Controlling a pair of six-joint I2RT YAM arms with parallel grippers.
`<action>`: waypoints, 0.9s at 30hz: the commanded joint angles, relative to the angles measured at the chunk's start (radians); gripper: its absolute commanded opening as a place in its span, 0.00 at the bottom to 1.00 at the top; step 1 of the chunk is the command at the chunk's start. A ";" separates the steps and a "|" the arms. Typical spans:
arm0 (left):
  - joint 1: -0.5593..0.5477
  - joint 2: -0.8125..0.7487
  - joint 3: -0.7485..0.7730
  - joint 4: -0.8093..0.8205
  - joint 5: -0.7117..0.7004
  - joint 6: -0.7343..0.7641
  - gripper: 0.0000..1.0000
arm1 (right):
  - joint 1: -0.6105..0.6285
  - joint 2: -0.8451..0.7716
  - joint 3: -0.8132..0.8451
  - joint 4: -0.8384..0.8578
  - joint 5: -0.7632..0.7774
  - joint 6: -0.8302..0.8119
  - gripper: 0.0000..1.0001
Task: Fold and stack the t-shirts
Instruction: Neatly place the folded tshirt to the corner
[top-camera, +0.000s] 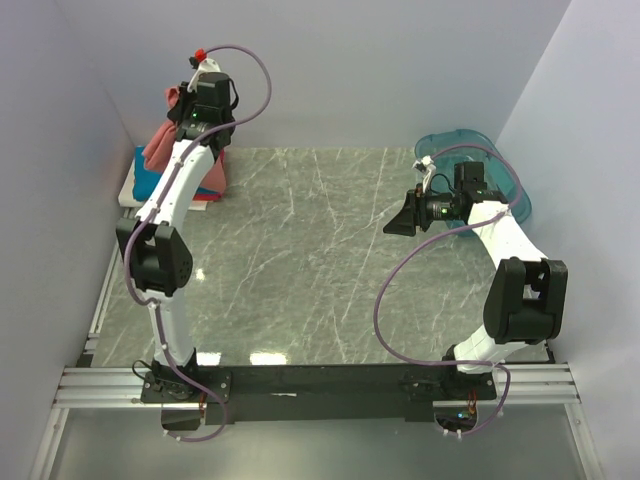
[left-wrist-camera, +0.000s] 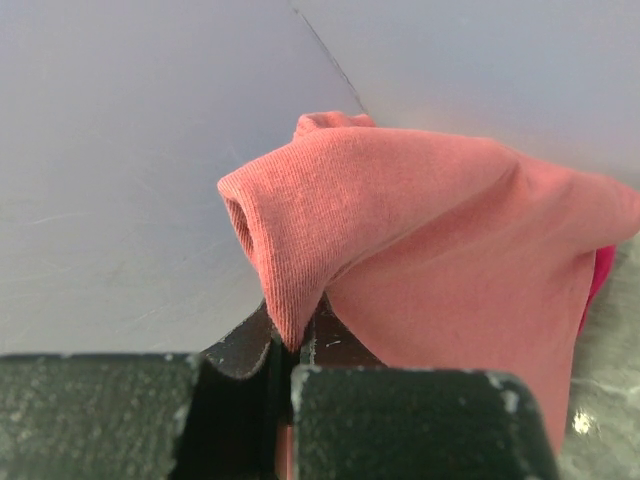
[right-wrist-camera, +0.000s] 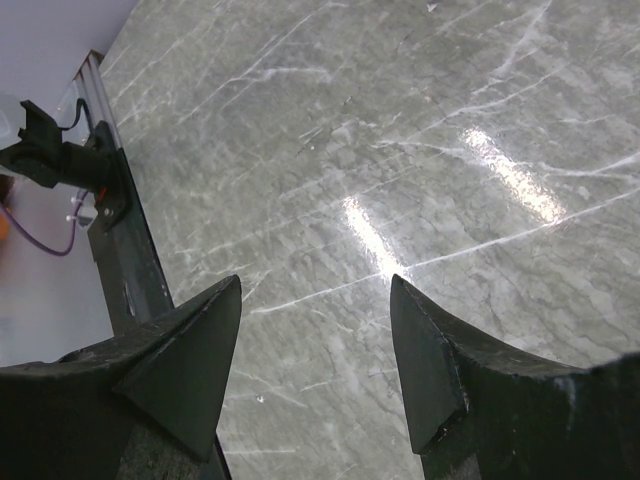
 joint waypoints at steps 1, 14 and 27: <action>0.020 0.033 0.075 0.046 0.001 -0.001 0.00 | -0.011 0.004 0.028 -0.007 -0.038 -0.015 0.68; 0.075 0.105 0.114 0.152 0.023 0.064 0.00 | -0.013 0.028 0.034 -0.026 -0.048 -0.026 0.68; 0.141 0.156 0.080 0.231 0.073 0.085 0.00 | -0.013 0.034 0.043 -0.059 -0.070 -0.047 0.68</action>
